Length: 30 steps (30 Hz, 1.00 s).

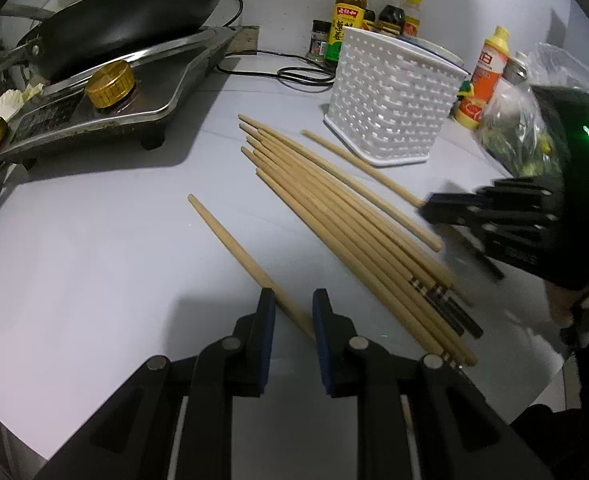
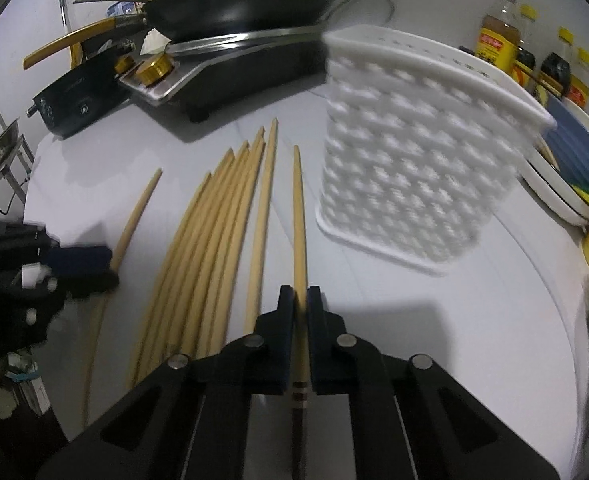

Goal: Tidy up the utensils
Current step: 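Close the right gripper on one wooden chopstick from the pile, then carry the chopstick into the white holder with the right gripper while the left gripper grasps another chopstick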

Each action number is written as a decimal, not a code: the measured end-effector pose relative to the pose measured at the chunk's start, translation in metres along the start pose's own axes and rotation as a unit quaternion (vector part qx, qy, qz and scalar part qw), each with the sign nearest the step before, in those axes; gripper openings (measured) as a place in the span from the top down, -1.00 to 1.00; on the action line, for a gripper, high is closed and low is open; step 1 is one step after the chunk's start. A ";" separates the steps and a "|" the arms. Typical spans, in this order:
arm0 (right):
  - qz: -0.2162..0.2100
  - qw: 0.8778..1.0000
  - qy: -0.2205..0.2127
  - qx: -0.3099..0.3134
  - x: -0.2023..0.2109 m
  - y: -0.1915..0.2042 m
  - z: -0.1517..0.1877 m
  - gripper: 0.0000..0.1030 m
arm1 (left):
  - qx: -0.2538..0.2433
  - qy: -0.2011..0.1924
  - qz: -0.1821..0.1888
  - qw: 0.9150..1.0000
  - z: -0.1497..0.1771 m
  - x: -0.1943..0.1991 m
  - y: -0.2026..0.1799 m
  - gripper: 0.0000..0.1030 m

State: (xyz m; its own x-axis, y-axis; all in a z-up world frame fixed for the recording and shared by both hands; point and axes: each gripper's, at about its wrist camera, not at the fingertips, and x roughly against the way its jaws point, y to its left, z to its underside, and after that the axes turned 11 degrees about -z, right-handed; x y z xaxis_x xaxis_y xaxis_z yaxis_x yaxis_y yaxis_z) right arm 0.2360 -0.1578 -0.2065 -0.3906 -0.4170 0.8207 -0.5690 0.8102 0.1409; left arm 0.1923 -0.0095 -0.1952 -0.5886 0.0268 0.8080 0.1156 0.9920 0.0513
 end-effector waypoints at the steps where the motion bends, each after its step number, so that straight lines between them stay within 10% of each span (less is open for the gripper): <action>1: 0.001 1.000 0.002 -0.001 0.005 -0.002 0.006 0.88 | -0.002 0.001 -0.001 1.000 0.001 0.000 0.000 0.65; 15: -0.020 0.999 0.004 0.027 0.004 -0.009 0.007 0.49 | 0.048 0.019 0.013 0.999 -0.008 -0.007 0.014 0.64; 21: -0.034 0.998 -0.001 0.052 0.003 -0.007 0.005 0.88 | 0.056 0.014 0.019 0.998 -0.007 -0.007 0.013 0.79; 30: -0.055 0.997 -0.024 0.058 0.023 -0.005 0.016 0.89 | 0.081 0.012 0.033 0.996 0.000 -0.002 0.011 0.88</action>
State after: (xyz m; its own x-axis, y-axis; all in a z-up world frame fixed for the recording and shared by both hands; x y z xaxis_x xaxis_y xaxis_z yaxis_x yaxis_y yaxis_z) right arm 0.2184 -0.1780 -0.1973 -0.3541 -0.5218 0.7761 -0.6885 0.7070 0.1612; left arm 0.1948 0.0010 -0.1957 -0.5638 0.0925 0.8207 0.0225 0.9951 -0.0967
